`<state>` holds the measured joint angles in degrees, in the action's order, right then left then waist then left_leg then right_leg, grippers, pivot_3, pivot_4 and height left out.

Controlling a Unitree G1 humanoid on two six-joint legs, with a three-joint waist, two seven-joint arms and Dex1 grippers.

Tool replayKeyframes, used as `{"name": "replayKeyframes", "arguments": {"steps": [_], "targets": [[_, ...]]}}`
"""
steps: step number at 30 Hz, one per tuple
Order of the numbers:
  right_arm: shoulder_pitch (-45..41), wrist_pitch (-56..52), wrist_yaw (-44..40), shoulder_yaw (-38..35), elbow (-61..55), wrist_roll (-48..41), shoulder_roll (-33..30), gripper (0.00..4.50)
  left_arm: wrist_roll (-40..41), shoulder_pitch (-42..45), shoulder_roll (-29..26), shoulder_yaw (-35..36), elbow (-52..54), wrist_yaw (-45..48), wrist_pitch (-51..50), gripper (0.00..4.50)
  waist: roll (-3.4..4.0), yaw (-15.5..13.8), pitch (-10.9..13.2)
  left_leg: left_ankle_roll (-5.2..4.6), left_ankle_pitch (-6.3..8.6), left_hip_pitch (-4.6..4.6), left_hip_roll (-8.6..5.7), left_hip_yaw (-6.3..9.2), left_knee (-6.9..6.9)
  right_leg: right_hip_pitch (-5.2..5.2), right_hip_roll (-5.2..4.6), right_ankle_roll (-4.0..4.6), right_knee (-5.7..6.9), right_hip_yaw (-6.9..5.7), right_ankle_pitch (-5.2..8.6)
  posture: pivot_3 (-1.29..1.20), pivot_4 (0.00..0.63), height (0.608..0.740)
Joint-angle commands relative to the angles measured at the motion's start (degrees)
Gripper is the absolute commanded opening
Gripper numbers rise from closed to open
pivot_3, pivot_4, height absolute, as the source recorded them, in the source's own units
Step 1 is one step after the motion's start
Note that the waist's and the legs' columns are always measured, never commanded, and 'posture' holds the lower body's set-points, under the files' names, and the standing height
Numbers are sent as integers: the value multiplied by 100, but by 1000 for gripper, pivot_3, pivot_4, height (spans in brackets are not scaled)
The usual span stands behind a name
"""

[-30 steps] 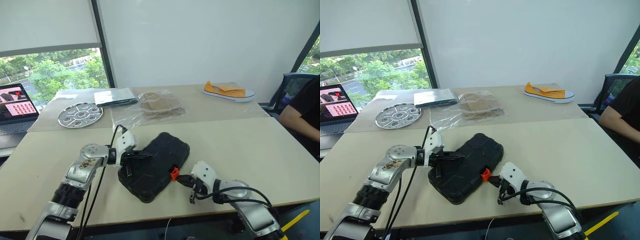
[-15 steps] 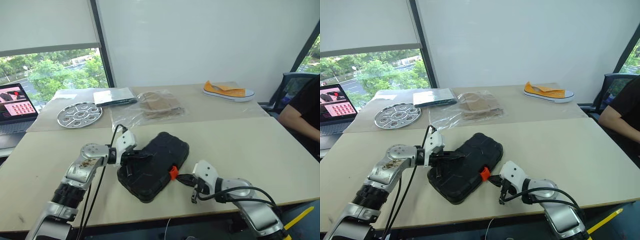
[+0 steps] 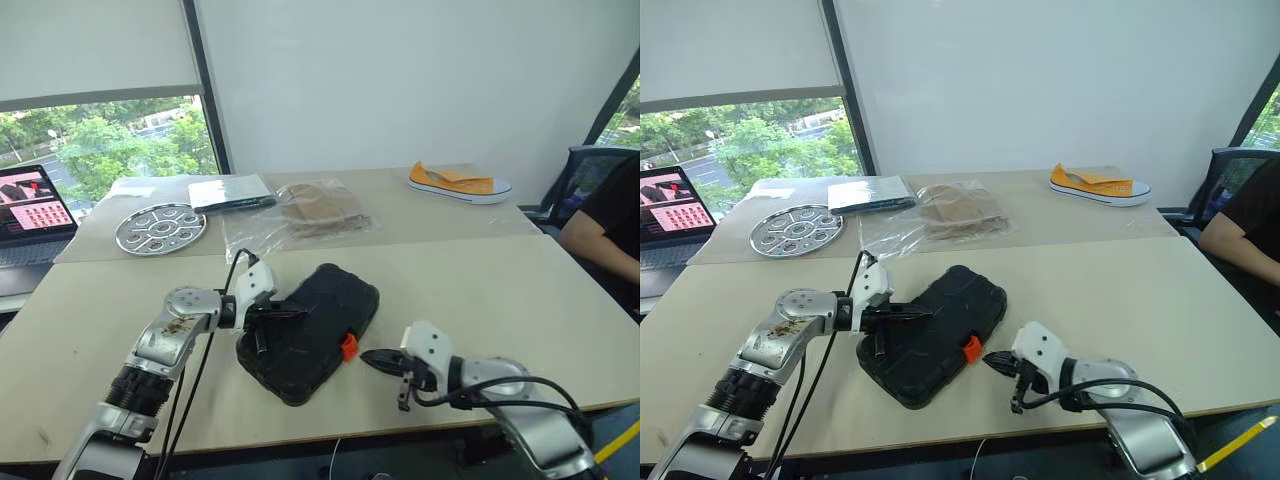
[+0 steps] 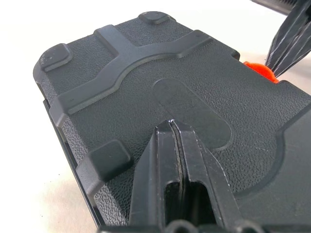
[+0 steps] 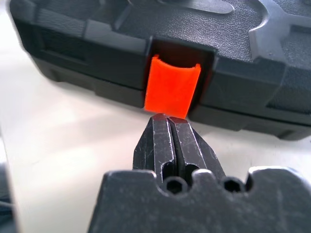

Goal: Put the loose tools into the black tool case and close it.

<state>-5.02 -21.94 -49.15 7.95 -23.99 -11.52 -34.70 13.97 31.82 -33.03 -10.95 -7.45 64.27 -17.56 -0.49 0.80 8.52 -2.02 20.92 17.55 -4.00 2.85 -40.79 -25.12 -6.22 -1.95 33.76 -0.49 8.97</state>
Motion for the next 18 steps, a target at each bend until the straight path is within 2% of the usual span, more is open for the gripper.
{"name": "replayKeyframes", "arguments": {"steps": [1, 18], "targets": [[-47, -41, 7, -145, -327, -200, -37, 0, -258, -238, -49, -307, -207, 53, -236, 38, 0, -2, 0, 0, 0, 0, 0, 0, 1, 0, 0, 0, -1, 0, 0, 0, 150, 740], [-782, 343, 54, 539, 651, 156, 363, 0, -258, -230, -89, -261, -201, 11, -257, 38, 0, 6, 0, 1, -1, 1, 1, 2, 4, 0, 0, 0, -7, -4, 0, 0, 150, 740]]}}
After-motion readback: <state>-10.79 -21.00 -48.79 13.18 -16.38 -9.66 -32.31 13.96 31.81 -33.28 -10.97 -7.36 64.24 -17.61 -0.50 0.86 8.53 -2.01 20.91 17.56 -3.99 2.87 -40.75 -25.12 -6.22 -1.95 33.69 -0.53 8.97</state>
